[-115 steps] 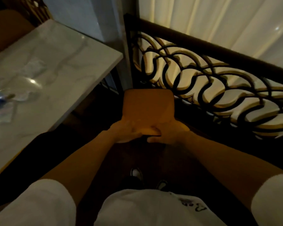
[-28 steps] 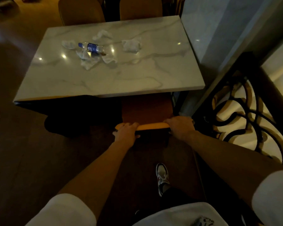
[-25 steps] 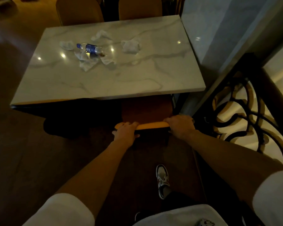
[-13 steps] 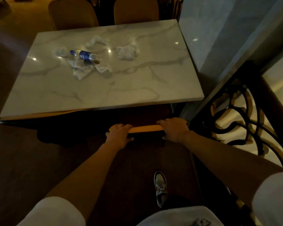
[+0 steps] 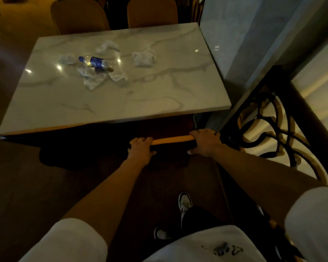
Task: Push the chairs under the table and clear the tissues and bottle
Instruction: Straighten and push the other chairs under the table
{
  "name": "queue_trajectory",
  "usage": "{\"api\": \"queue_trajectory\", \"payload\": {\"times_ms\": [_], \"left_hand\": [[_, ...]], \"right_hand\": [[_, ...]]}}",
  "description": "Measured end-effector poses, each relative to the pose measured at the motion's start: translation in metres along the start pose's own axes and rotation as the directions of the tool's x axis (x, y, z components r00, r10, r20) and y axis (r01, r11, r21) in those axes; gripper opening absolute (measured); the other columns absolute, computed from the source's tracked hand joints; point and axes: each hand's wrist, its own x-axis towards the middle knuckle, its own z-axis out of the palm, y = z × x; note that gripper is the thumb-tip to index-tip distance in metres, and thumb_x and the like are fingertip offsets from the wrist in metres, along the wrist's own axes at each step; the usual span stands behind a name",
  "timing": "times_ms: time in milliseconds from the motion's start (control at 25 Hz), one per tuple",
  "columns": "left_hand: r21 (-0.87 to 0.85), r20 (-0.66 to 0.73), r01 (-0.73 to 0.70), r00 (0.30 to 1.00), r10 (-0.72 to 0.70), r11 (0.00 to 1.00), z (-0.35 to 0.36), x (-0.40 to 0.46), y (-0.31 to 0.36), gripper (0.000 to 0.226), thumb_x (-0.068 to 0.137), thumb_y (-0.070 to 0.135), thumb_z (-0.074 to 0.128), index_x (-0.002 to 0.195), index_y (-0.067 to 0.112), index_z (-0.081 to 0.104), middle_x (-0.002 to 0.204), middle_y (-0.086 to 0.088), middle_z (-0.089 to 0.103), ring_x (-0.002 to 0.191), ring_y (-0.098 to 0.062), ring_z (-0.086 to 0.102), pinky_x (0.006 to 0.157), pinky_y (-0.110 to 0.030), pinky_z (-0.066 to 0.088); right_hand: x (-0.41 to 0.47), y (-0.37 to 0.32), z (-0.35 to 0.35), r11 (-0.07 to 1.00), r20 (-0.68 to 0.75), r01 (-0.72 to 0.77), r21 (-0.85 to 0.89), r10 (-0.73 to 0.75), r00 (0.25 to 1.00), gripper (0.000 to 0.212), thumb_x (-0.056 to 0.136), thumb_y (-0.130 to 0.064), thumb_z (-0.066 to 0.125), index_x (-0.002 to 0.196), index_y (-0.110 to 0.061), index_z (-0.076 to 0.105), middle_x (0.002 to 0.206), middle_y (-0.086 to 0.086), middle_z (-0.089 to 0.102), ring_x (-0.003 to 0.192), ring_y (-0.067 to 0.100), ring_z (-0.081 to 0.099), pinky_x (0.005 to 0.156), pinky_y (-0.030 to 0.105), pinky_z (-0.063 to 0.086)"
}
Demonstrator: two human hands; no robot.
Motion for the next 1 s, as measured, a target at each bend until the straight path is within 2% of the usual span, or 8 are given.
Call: {"api": "queue_trajectory", "payload": {"times_ms": [120, 200, 440, 640, 1000], "left_hand": [[0.007, 0.032, -0.004, 0.999, 0.004, 1.0, -0.003, 0.01, 0.0, 0.047, 0.094, 0.042, 0.058, 0.136, 0.034, 0.04, 0.137, -0.009, 0.047, 0.136, -0.041, 0.033, 0.107, -0.064, 0.036], [0.0, 0.033, -0.003, 0.999, 0.003, 1.0, -0.001, 0.013, -0.001, 0.044, 0.094, 0.04, 0.058, 0.135, 0.034, 0.041, 0.136, -0.008, 0.047, 0.136, -0.041, 0.032, 0.106, -0.065, 0.036], [0.023, 0.037, -0.072, 0.997, 0.071, 0.997, -0.008, 0.038, -0.01, 0.042, 0.093, 0.043, 0.058, 0.13, 0.036, 0.04, 0.128, -0.006, 0.051, 0.129, -0.038, 0.04, 0.103, -0.064, 0.039], [0.053, 0.02, -0.084, 0.996, 0.083, 0.995, -0.015, 0.061, -0.016, 0.04, 0.091, 0.045, 0.059, 0.126, 0.037, 0.039, 0.122, -0.005, 0.054, 0.122, -0.037, 0.047, 0.102, -0.061, 0.041], [0.119, 0.012, -0.102, 0.995, 0.102, 0.988, -0.029, 0.092, -0.02, 0.041, 0.091, 0.047, 0.059, 0.125, 0.036, 0.038, 0.115, -0.004, 0.057, 0.114, -0.033, 0.052, 0.096, -0.054, 0.046]], "right_hand": [[0.018, -0.004, 0.009, 0.998, -0.006, -0.019, -0.054, 0.019, 1.0, 0.077, 0.071, -0.068, 0.07, 0.133, -0.031, 0.045, 0.124, 0.006, 0.055, 0.119, 0.037, 0.05, 0.099, 0.06, 0.043], [0.029, -0.005, 0.014, 0.998, -0.035, -0.045, -0.037, 0.044, 0.998, 0.067, 0.072, -0.065, 0.072, 0.126, -0.032, 0.048, 0.118, 0.005, 0.056, 0.115, 0.035, 0.051, 0.094, 0.057, 0.046], [0.049, -0.002, 0.009, 0.997, -0.03, -0.078, 0.022, 0.079, 0.996, 0.06, 0.073, -0.059, 0.074, 0.122, -0.035, 0.05, 0.119, 0.004, 0.053, 0.118, 0.037, 0.05, 0.094, 0.06, 0.045], [0.065, -0.001, 0.0, 0.998, -0.046, -0.06, -0.032, 0.058, 0.997, 0.059, 0.074, -0.063, 0.07, 0.121, -0.032, 0.05, 0.117, 0.006, 0.055, 0.117, 0.039, 0.05, 0.101, 0.061, 0.037], [0.087, -0.003, -0.021, 0.998, -0.033, -0.064, -0.002, 0.064, 0.997, 0.054, 0.077, -0.061, 0.07, 0.116, -0.031, 0.048, 0.112, 0.006, 0.052, 0.114, 0.042, 0.05, 0.096, 0.064, 0.042]]}}
